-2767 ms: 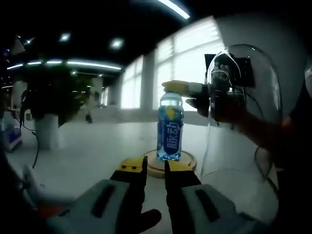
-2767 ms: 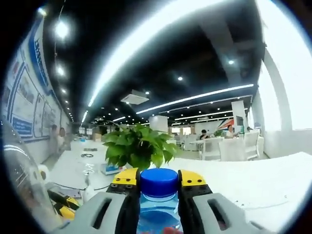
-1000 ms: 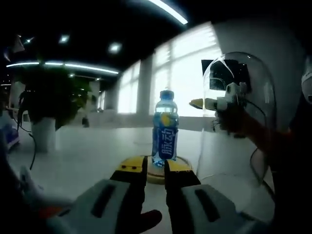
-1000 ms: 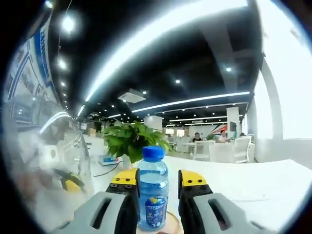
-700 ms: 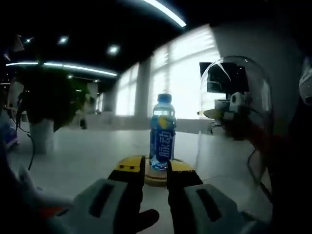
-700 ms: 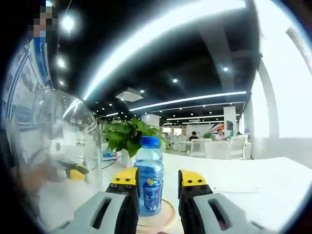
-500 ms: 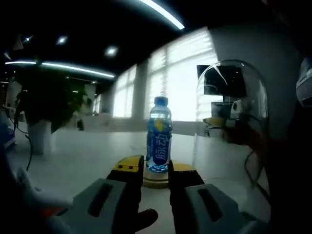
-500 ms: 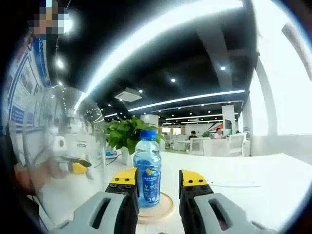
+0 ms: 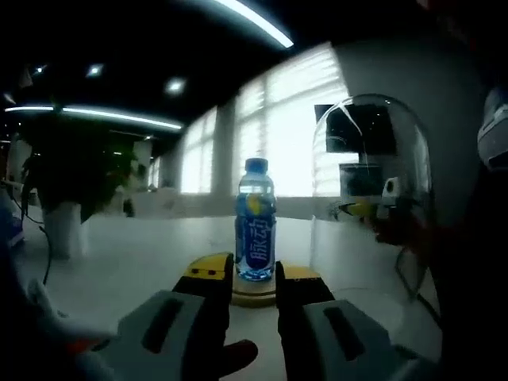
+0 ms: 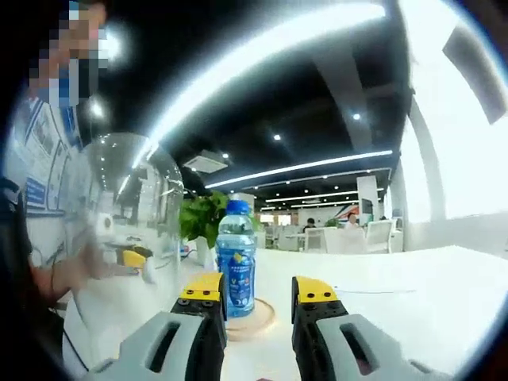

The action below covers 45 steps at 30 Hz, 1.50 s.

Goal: Open the cover put in the Mizone put the cover back on

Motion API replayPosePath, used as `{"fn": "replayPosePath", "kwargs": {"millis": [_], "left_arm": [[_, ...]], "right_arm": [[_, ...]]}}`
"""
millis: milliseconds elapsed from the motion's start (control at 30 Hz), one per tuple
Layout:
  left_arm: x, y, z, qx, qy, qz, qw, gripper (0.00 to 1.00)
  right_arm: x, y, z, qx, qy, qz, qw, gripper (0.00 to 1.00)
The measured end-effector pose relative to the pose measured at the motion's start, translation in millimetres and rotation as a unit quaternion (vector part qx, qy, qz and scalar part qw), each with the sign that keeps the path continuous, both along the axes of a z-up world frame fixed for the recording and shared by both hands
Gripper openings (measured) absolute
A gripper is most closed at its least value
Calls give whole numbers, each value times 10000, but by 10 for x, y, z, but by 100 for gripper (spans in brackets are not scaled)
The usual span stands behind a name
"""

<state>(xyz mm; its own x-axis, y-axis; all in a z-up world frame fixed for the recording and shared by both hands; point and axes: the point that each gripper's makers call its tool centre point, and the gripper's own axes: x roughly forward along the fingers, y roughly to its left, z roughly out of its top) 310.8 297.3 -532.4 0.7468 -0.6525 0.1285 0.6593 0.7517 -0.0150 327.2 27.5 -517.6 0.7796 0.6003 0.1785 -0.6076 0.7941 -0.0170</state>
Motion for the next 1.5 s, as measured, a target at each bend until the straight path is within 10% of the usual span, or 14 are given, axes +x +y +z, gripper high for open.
{"fn": "replayPosePath", "kwargs": {"millis": [1500], "left_arm": [[22,1,-75,133,113,48,9998,16]], "right_arm": [[-13,-105,-135,-132,-18,-237,9996,26]]}}
